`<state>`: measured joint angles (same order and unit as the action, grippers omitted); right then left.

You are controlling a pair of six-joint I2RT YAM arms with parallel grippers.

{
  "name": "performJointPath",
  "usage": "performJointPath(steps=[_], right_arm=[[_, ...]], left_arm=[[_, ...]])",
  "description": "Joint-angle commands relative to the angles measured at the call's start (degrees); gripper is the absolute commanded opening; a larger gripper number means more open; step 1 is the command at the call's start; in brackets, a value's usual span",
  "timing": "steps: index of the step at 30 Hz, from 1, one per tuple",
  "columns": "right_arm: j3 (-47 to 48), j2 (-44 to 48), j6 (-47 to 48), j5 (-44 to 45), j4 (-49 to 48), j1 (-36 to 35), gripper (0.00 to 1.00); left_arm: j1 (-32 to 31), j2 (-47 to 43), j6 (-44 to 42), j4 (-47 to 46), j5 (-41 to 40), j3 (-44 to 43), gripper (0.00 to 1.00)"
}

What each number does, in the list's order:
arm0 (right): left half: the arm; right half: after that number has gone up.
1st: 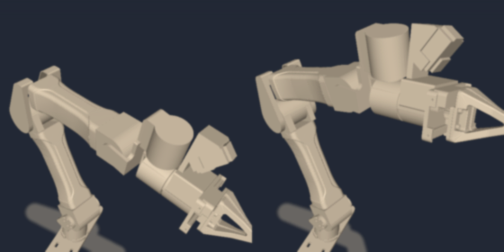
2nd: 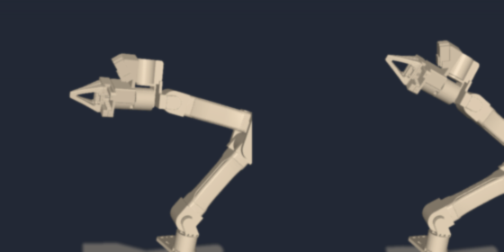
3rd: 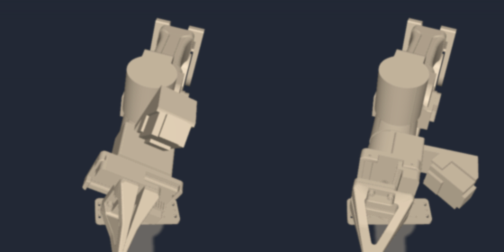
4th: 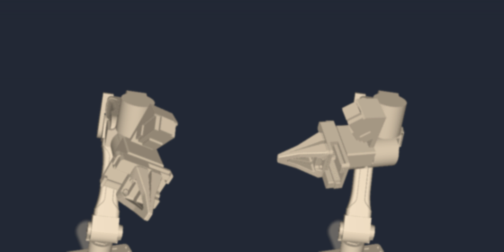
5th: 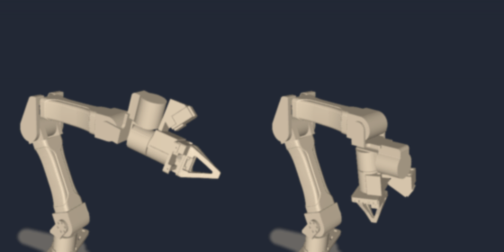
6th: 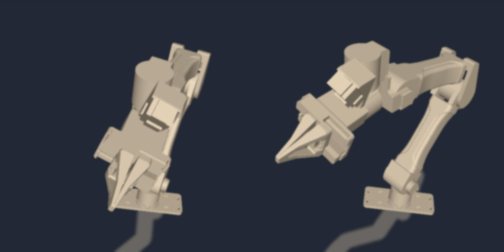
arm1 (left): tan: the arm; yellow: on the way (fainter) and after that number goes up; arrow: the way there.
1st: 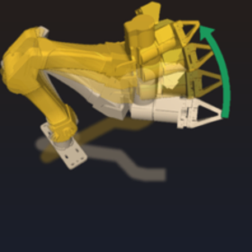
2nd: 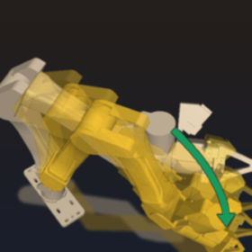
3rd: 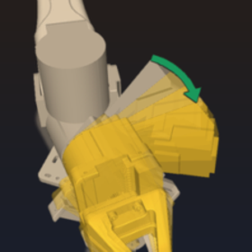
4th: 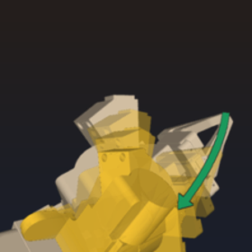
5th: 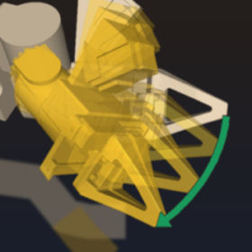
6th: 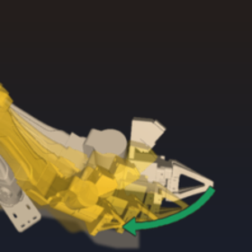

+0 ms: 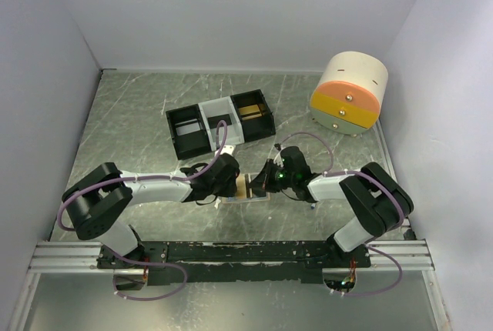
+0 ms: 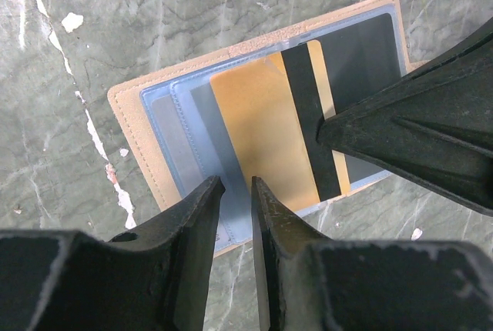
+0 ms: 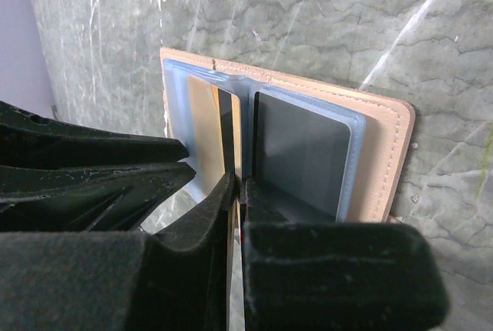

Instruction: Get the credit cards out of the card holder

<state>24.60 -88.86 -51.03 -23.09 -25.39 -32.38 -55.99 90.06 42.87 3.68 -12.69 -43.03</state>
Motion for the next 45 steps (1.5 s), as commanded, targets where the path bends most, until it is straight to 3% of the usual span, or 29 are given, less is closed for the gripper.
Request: performJointPath(steps=[1,5,10,15,26,31,38,45], right_arm=[[-0.84,-0.75,0.62,-0.13,-0.44,0.74,0.0],[-0.91,-2.63,-0.25,-1.6,-2.78,0.74,0.01],[-0.21,-3.07,0.37,-0.08,-1.57,0.74,0.01],[0.27,-3.48,1.09,0.03,-0.38,0.74,0.02],[-0.96,-1.79,0.64,-0.84,-1.24,0.83,0.05],[-0.78,-4.66,0.14,-8.37,-8.1,0.83,0.08],[0.04,-5.52,-0.63,-7.32,-8.72,0.83,0.21],[0.42,-6.58,-0.65,-7.82,-9.22,0.83,0.16]], left_arm=[[-0.27,0.73,-0.86,4.98,-0.72,0.85,0.37],[-0.56,-1.3,-3.24,1.41,2.16,1.17,0.43],[-1.23,-4.01,-4.21,-1.94,4.39,-0.41,0.59],[-1.23,-2.99,-5.33,-4.18,5.04,-1.27,0.62],[-1.34,2.59,-2.41,-0.04,3.9,-0.67,0.49],[-1.32,1.83,-2.44,0.67,3.22,0.39,0.36],[-1.33,1.02,-2.62,1.09,2.54,0.71,0.32],[-1.32,1.86,-2.97,1.08,2.8,0.49,0.31]])
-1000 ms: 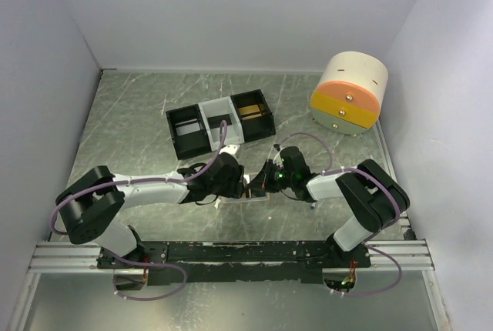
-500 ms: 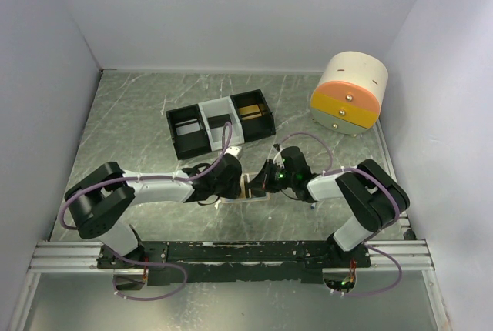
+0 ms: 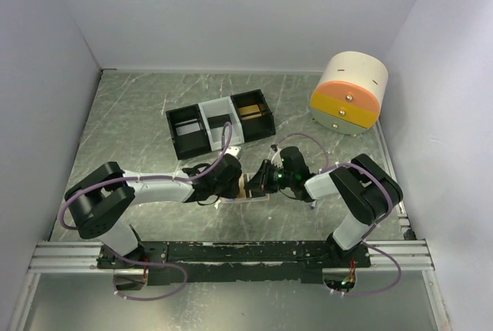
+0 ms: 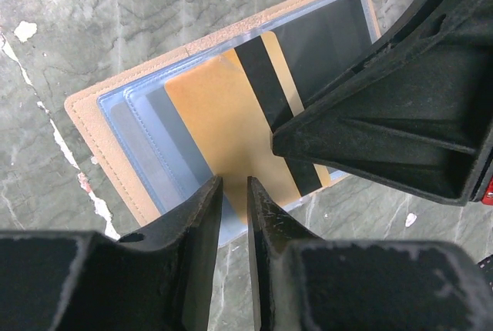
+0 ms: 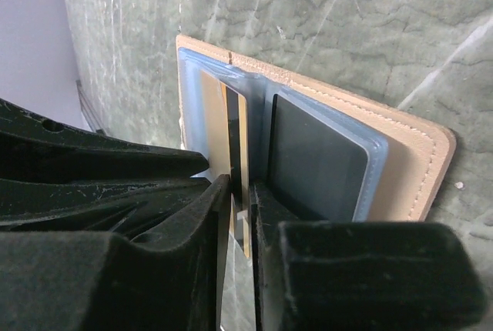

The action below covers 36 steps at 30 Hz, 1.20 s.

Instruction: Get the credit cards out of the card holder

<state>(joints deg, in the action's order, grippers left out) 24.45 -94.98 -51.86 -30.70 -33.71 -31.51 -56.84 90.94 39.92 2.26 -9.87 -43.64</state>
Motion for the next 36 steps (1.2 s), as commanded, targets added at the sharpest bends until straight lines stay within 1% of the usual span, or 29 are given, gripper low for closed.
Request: performJointPath(steps=[1,3,9,14,16,21,23,27,31,34,36], right_arm=[[0.46,-0.14,0.26,0.41,-0.57,0.0,0.13],[0.1,0.63,0.39,1.49,0.35,-0.05,0.09],[-0.47,3.18,1.49,5.42,4.27,0.59,0.04],[-0.62,2.53,1.43,4.26,3.64,1.01,0.04],[-0.41,1.9,1.33,3.1,2.91,1.01,0.07],[0.01,0.9,0.53,2.49,1.73,1.01,0.2],[0.24,0.67,0.53,2.41,1.66,1.01,0.22],[0.76,-0.1,0.37,1.68,0.9,1.01,0.23],[1.72,-1.72,-0.43,-1.0,-0.31,1.01,0.22],[1.28,-1.65,-0.91,-0.7,-0.88,1.01,0.22],[1.41,-1.18,-0.3,0.2,0.1,1.01,0.19]], left_arm=[[-0.47,0.92,0.02,2.61,-0.18,1.1,0.31],[-0.47,0.7,0.03,2.95,-0.6,1.18,0.31],[-0.47,0.06,-0.19,4.57,-2.58,1.09,0.31],[-0.47,-0.49,-0.53,4.83,-3.22,0.9,0.31],[-0.47,-0.3,-0.73,4.63,-2.98,0.67,0.31],[-0.47,0.53,-0.97,4.53,-2.53,0.22,0.31],[-0.47,0.63,-0.89,4.42,-2.32,0.21,0.31],[-0.47,0.8,-0.86,4.24,-2.0,0.23,0.31],[-0.47,1.33,-1.07,4.89,-2.41,-0.28,0.31],[-0.49,1.39,-1.12,4.74,-2.28,-0.41,0.3],[-0.47,1.33,-1.16,4.82,-2.26,-0.43,0.3]])
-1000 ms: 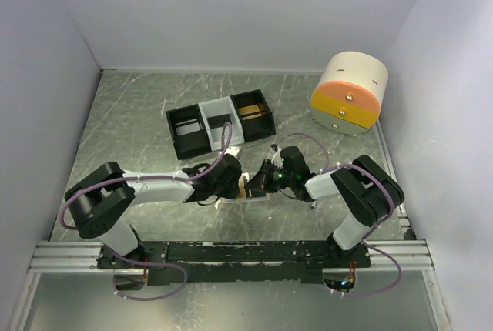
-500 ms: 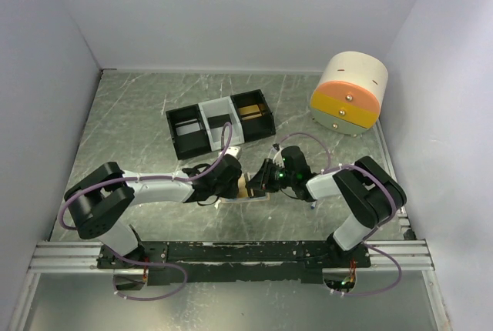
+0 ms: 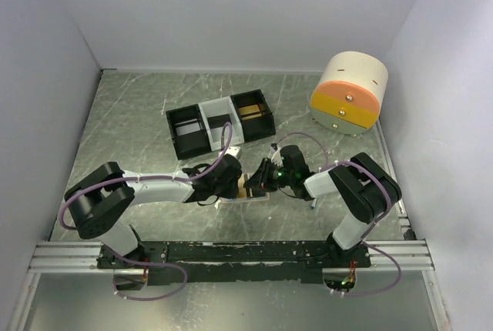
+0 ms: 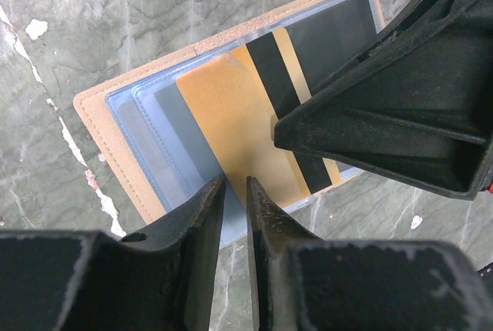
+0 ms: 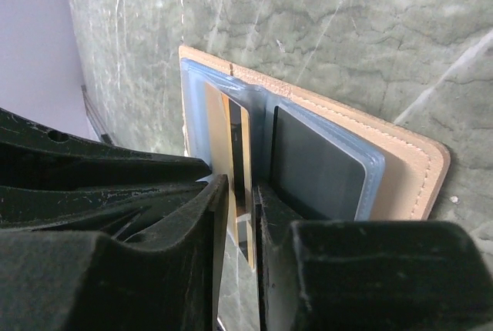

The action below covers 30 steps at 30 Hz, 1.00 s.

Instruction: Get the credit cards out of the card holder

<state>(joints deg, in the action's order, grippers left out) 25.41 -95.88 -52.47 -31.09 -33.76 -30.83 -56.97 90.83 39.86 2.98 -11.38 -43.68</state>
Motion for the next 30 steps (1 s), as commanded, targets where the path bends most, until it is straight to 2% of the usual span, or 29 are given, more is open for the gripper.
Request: performJointPath(steps=[1,9,16,22,30], right_arm=[[0.51,-0.03,0.53,0.86,0.54,0.34,0.17],[0.07,3.31,2.34,3.3,4.19,1.58,0.0],[-1.01,6.61,3.89,4.12,6.12,2.3,0.0],[-2.24,7.1,3.54,1.31,2.12,2.28,0.0],[-3.74,11.91,5.61,5.09,1.21,2.31,0.0]], left_arm=[[-0.36,1.39,-1.1,4.13,-0.8,-0.39,0.3],[-0.34,1.04,-0.74,4.61,-1.18,-0.19,0.3],[-0.34,0.37,-0.56,4.73,-1.87,-0.1,0.31],[-0.34,-0.91,-0.41,4.43,-1.9,0.07,0.33],[-0.34,-4.78,0.83,3.85,-2.22,1.12,0.43]])
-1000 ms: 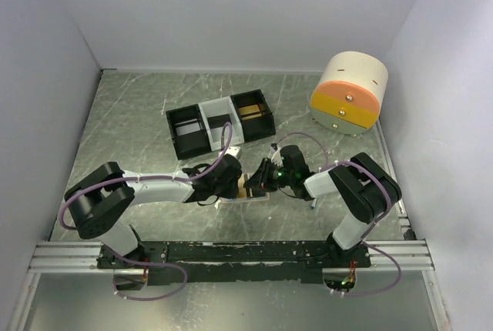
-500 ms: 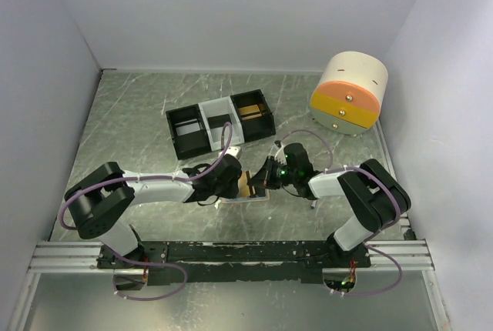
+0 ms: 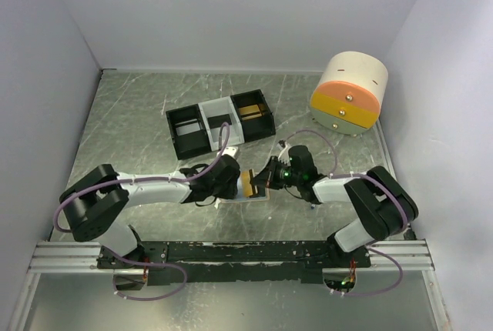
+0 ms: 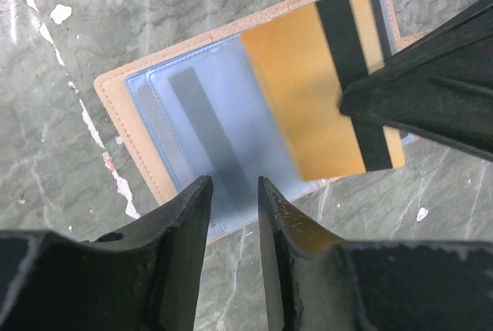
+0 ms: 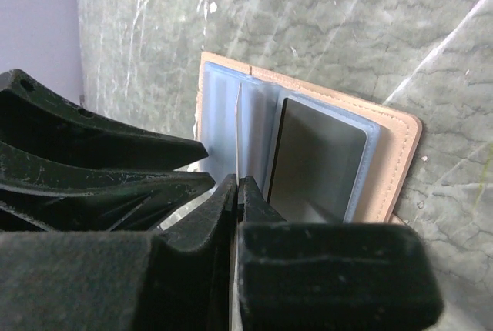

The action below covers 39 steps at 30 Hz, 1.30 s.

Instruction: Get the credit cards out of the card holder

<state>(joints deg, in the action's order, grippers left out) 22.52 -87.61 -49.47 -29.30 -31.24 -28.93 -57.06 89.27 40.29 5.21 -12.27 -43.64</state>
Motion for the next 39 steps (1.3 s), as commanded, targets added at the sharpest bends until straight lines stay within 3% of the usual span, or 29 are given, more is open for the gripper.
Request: performJointPath(steps=[1,13,18,22,25,31,39], right_arm=[[-0.98,4.58,3.35,4.12,-0.97,0.38,0.0],[2.1,11.72,11.87,11.67,8.75,0.36,0.0],[1.85,14.55,14.97,12.2,8.4,0.41,0.0],[2.25,17.19,19.64,15.19,8.51,0.36,0.0],[6.81,17.04,23.84,19.86,14.48,0.41,0.0],[19.39,8.93,25.61,28.91,27.39,0.39,0.0],[32.08,-2.71,29.17,25.0,33.38,0.37,0.0]], left_arm=[[-0.25,-3.97,0.4,1.38,-1.27,1.24,0.44],[-0.25,-7.59,0.55,4.87,-6.54,0.25,0.68],[0.73,-8.54,-0.92,8.37,-8.19,-1.01,0.82],[5.86,-11.44,-3.2,7.01,-2.53,0.14,0.88],[9.72,-14.73,-4.48,6.91,-0.04,0.92,0.9],[18.97,-19.45,-8.79,13.05,2.23,-1.24,0.92],[28.49,-23.77,-13.7,19.31,-0.01,-4.39,0.94]])
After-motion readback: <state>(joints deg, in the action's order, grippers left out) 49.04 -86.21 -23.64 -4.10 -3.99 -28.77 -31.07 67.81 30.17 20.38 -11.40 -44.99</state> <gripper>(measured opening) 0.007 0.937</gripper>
